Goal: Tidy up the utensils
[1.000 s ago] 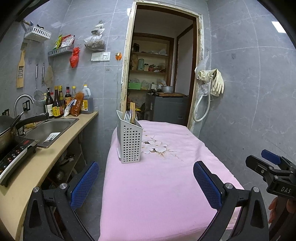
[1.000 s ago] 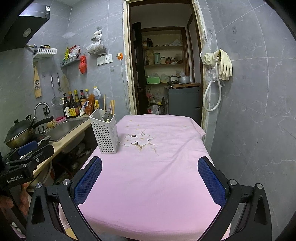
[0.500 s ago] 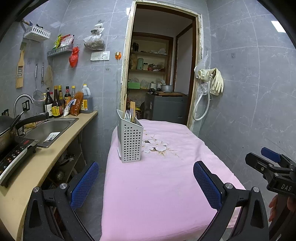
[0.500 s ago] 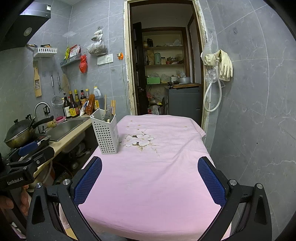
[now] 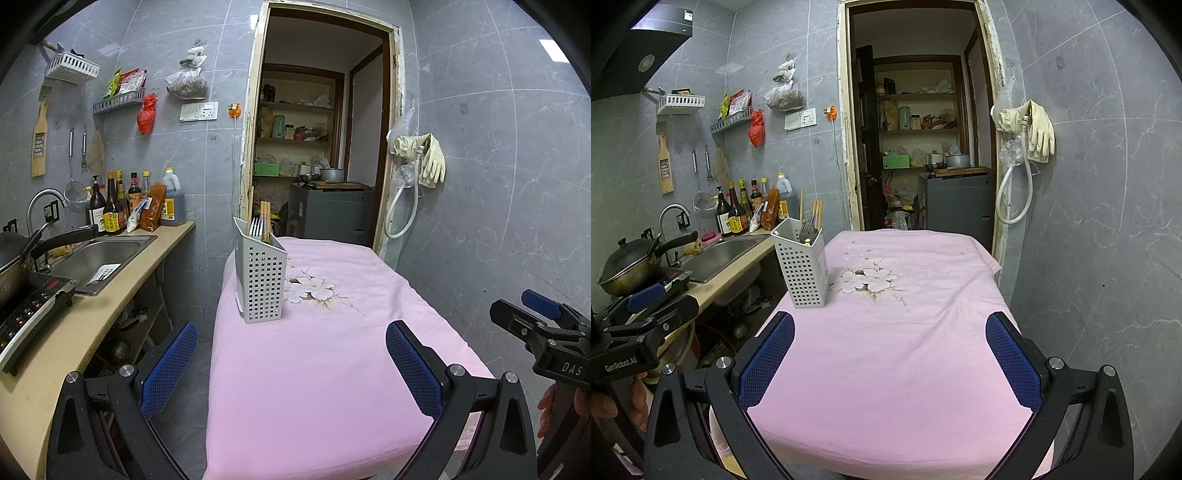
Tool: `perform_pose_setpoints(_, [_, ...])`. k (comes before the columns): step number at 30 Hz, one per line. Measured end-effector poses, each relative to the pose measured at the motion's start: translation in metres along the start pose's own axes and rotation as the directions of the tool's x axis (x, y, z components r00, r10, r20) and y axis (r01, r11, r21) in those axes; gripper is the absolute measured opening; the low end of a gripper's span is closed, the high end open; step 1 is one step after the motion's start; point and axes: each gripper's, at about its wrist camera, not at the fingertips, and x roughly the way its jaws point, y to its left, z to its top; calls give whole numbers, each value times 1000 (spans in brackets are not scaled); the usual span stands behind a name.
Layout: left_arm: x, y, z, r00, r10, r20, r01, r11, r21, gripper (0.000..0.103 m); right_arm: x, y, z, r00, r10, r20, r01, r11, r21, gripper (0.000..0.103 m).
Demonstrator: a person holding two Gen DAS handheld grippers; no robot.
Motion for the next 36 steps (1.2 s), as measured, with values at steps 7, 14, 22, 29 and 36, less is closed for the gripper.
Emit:
perform_pose_setpoints(7, [0, 0, 0, 1000, -1, 0, 1, 1000, 0, 103, 0, 0, 0, 1000, 1, 1, -1, 1000, -1, 102])
perform_pose_setpoints(14, [0, 1, 0, 1000, -1, -1, 1, 1000, 1, 103, 0, -1, 1, 1000, -2, -2, 2, 1000, 1, 102])
perform_pose_setpoints(22, [0, 2, 0, 1000, -1, -1, 1, 1000, 1, 103, -1, -1, 1, 1000, 1, -2, -1, 1000, 3, 102])
perform_pose_setpoints(29, [0, 5, -3, 1000, 1, -5, -1, 1000, -1, 103, 0, 0, 2, 1000, -2, -4, 2, 1000, 3, 102])
perform_pose_setpoints(36, [0, 7, -5, 1000, 0, -8, 0, 1000, 1, 103, 1, 0, 2, 1000, -6, -6, 6, 1000, 2, 102])
